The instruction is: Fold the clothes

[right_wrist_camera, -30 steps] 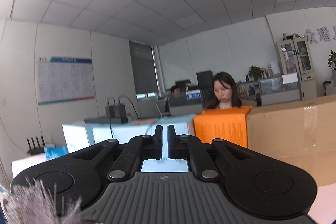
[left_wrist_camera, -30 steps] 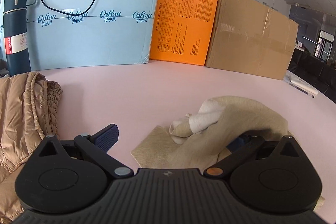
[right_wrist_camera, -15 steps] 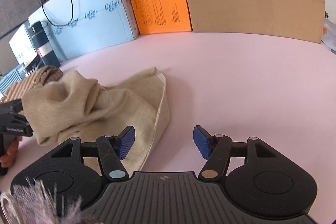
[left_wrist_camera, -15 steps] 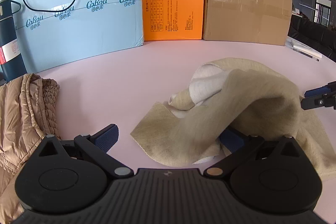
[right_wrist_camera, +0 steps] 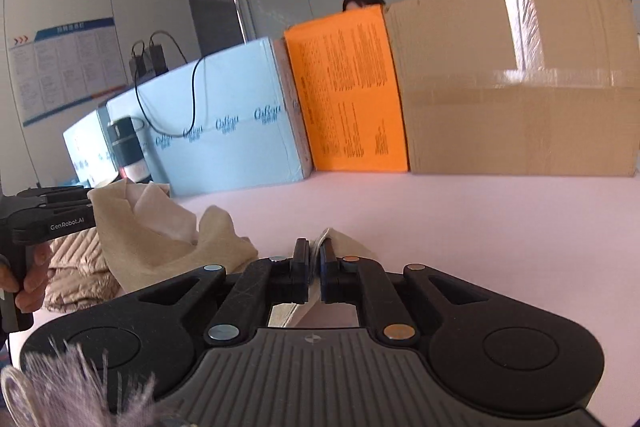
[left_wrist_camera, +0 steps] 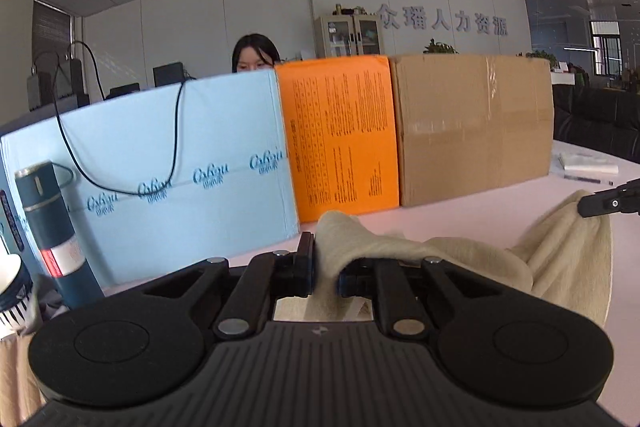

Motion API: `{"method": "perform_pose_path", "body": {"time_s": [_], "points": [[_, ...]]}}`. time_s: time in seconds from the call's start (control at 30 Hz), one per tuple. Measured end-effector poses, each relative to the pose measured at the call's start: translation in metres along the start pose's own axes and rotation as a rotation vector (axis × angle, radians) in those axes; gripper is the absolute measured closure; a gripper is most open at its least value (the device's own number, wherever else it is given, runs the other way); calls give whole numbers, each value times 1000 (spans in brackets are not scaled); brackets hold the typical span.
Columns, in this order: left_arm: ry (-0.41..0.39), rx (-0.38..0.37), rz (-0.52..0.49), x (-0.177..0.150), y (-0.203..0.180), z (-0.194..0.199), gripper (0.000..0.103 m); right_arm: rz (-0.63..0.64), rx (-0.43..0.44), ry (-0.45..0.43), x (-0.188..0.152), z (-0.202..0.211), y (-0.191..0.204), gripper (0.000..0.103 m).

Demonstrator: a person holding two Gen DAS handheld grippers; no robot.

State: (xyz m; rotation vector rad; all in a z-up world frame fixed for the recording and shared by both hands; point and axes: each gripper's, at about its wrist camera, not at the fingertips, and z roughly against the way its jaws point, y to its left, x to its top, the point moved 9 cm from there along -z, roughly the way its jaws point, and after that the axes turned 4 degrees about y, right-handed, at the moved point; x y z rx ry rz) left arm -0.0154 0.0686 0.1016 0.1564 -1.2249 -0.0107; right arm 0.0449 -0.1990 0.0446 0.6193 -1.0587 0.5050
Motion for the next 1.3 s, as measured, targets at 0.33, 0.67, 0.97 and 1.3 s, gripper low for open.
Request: {"method": "perform_pose_path", "body": {"time_s": [0.33,0.67,0.97,1.3], "points": [[261,194,65,-33,52,-47,35,-51,-142,38,-18,31,-57,95],[342,135,-2,-106,58,-46,23,-35,-208,156,-73,41,-82,66],[361,143,-48,-112,48,-63,20,347,-86,248,-98,1,4,62],[367,134,-26,-121,45,-69,18,287,-90,283,-93,-37,0,99]]}}
